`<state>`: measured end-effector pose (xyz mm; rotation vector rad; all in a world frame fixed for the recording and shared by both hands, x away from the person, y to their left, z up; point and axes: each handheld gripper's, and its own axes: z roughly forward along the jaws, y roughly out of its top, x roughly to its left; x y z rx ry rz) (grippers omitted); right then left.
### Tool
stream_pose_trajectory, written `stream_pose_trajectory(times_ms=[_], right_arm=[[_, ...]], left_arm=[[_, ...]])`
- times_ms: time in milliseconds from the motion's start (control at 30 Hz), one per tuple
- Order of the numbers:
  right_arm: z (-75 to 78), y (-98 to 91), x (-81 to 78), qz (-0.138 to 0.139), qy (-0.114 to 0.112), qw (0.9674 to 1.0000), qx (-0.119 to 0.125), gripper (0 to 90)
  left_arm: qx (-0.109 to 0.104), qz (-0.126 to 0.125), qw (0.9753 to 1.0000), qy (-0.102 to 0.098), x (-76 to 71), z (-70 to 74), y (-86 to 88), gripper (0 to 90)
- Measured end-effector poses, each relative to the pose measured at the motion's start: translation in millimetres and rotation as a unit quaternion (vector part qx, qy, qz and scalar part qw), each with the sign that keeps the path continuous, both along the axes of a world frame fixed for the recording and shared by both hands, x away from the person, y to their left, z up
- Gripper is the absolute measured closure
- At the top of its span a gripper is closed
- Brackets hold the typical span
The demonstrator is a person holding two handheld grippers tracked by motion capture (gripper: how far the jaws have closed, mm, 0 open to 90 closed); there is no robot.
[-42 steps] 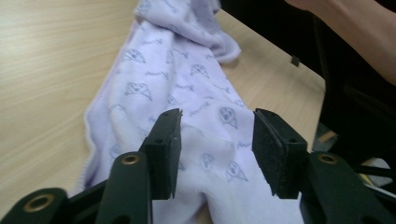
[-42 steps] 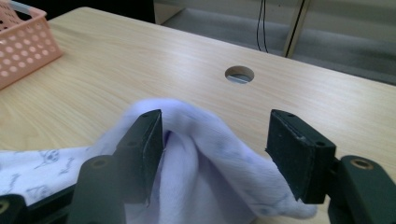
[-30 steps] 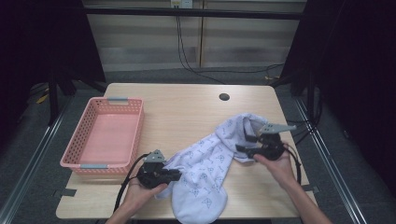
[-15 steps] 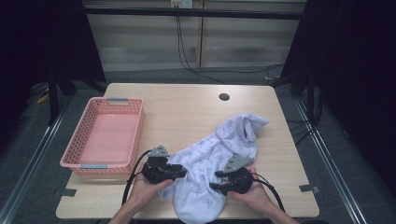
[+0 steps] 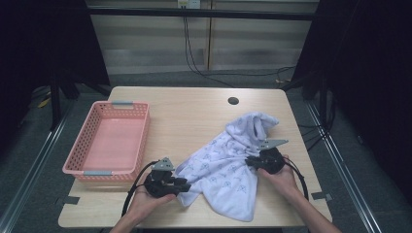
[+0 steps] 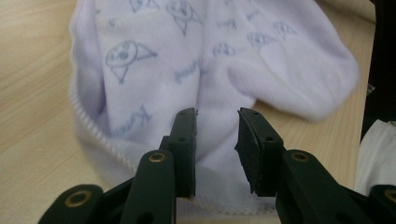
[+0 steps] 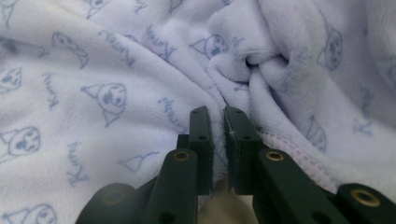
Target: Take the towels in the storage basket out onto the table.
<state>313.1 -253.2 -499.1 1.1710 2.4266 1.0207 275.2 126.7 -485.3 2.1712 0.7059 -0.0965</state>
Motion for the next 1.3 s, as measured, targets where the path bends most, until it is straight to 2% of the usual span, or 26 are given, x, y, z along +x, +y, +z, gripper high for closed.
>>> stream_pose_trajectory(times_ms=[33,67,133,200,233,267,333,367,400,433,467,533,600,700,733,800,867,900,967,1067,1167,1300], right_arm=[[0.2,-6.0,5.8,-0.017,-0.001,0.9998,-0.006,82.2],[-0.1,-11.3,11.4,-0.023,-0.003,0.9997,-0.008,82.2],[-0.9,-20.8,18.8,-0.043,-0.002,0.9990,-0.005,82.2],[-1.9,-31.3,26.3,-0.061,-0.009,0.9981,-0.008,82.2],[-1.9,-36.5,29.2,-0.070,-0.005,0.9975,-0.004,82.0],[-2.2,-40.2,30.9,-0.070,-0.004,0.9975,0.000,81.4],[-1.1,-44.3,28.7,-0.068,-0.001,0.9976,0.015,74.6],[0.8,-45.5,26.5,-0.067,-0.006,0.9975,0.018,69.9],[6.5,-47.2,21.2,-0.073,-0.017,0.9968,0.030,65.5],[13.1,-49.6,16.3,-0.074,-0.026,0.9958,0.047,62.0],[20.4,-51.5,10.3,-0.078,-0.037,0.9943,0.063,61.1],[32.5,-51.0,-5.5,-0.062,-0.045,0.9945,0.072,62.2],[37.4,-46.1,-25.8,-0.033,-0.043,0.9953,0.081,62.2],[31.3,-35.3,-56.8,0.010,-0.012,0.9966,0.081,59.5],[27.4,-31.7,-66.1,0.024,-0.003,0.9970,0.074,58.0],[19.1,-27.6,-79.9,0.037,0.015,0.9970,0.066,53.2],[13.3,-26.7,-86.5,0.039,0.025,0.9974,0.055,47.7],[12.5,-26.5,-89.0,0.036,0.028,0.9976,0.053,45.9],[9.8,-26.2,-92.3,0.046,0.032,0.9972,0.049,43.9],[4.0,-21.5,-95.2,0.062,0.042,0.9969,0.024,39.0],[3.2,-15.4,-98.3,0.076,0.030,0.9966,0.009,35.0],[3.0,-8.3,-103.9,0.089,0.006,0.9957,-0.027,36.8]], left_arm=[[0.007,-0.007,1.0000,0.000,0.0,-1.4,-1.1,67.4],[0.014,-0.006,0.9999,-0.003,-0.5,-2.9,-1.9,67.4],[0.018,-0.007,0.9998,0.001,-1.0,-6.0,-1.9,67.2],[0.041,-0.001,0.9990,-0.016,-1.4,-6.8,0.8,67.9],[0.043,0.003,0.9990,-0.015,-0.7,-7.3,3.9,68.4],[0.034,0.007,0.9993,-0.014,-1.3,-7.1,7.6,67.4],[0.009,-0.006,0.9999,-0.012,-3.4,-3.6,12.0,66.8],[-0.004,-0.009,0.9997,-0.022,-6.9,1.1,13.5,66.6],[-0.017,-0.010,0.9996,-0.022,-8.8,4.2,14.8,66.9],[-0.023,-0.010,0.9995,-0.020,-9.9,5.8,15.8,67.2],[-0.019,-0.006,0.9995,-0.023,-11.2,6.4,16.1,67.4],[-0.015,-0.007,0.9995,-0.027,-11.3,5.3,15.0,67.9],[-0.015,-0.009,0.9996,-0.023,-9.1,4.5,11.2,66.7],[0.008,-0.014,0.9994,-0.030,-9.5,2.7,5.5,66.6],[0.019,-0.017,0.9992,-0.032,-9.6,1.0,5.2,66.2],[0.033,-0.019,0.9990,-0.025,-10.5,-3.7,6.0,65.3],[0.057,-0.023,0.9977,-0.028,-12.3,-6.6,6.5,64.2],[0.057,-0.026,0.9976,-0.031,-13.9,-7.3,7.6,64.0],[0.047,-0.029,0.9982,-0.022,-15.6,-8.0,10.9,60.9],[0.044,-0.032,0.9982,-0.026,-16.0,-8.9,10.6,59.3],[0.041,-0.031,0.9983,-0.028,-15.1,-9.6,7.3,57.5],[0.039,-0.033,0.9981,-0.036,-15.0,-10.8,2.1,57.9]])
